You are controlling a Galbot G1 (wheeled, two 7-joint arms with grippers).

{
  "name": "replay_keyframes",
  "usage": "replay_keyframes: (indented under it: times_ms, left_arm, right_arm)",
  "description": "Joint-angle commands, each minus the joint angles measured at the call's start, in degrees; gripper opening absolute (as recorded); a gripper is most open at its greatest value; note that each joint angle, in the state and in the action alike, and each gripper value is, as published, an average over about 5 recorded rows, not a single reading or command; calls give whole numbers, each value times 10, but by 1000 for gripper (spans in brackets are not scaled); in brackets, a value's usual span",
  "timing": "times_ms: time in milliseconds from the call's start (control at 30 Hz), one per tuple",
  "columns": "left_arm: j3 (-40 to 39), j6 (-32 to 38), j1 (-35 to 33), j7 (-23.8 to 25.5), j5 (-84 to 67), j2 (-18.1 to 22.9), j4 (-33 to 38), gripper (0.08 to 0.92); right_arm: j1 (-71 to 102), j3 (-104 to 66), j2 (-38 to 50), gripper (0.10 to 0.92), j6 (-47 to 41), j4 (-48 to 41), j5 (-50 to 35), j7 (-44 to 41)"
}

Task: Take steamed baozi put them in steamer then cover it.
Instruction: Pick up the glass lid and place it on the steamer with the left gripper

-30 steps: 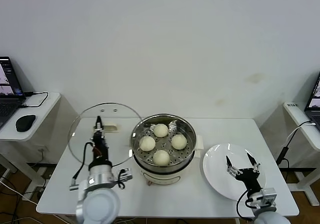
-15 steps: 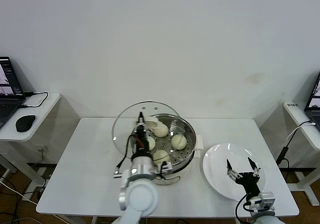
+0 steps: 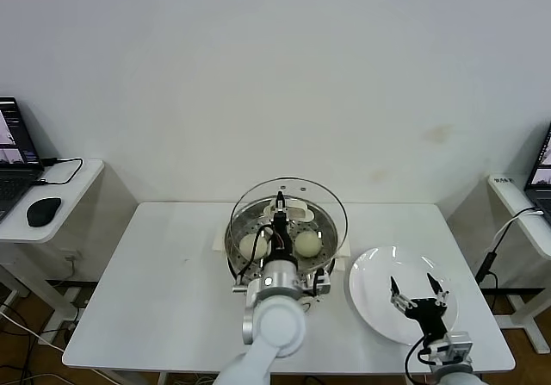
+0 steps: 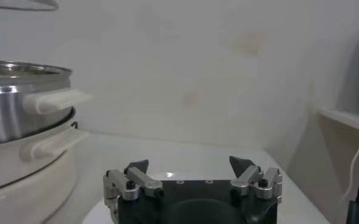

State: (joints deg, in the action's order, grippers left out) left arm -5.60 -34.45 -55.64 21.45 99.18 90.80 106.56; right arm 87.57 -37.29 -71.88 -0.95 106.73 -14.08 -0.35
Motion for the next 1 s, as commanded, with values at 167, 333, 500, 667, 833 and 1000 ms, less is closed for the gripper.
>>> replay_keyframes:
  times_ms: [167, 333, 500, 667, 833, 1000]
  left_arm:
    - [19, -2, 6, 19, 4, 13, -36, 141]
    - [18, -2, -4, 19, 4, 12, -37, 141]
    - [18, -2, -9, 18, 2, 12, -43, 141]
    - [25, -1, -9, 17, 1, 12, -48, 141]
    - [30, -1, -9, 17, -3, 12, -48, 141]
    - [32, -1, -12, 13, -9, 13, -47, 141]
  right_arm:
    - [-6, 2, -3, 823, -5, -1, 8, -3]
    - [-7, 2, -4, 822, -5, -4, 10, -3]
    - [-6, 4, -5, 823, -3, -7, 13, -4]
    - [-4, 5, -4, 822, -2, -8, 14, -4]
    - [-3, 5, -3, 823, -1, -9, 15, -5]
    - [-4, 5, -1, 822, 1, -12, 15, -6]
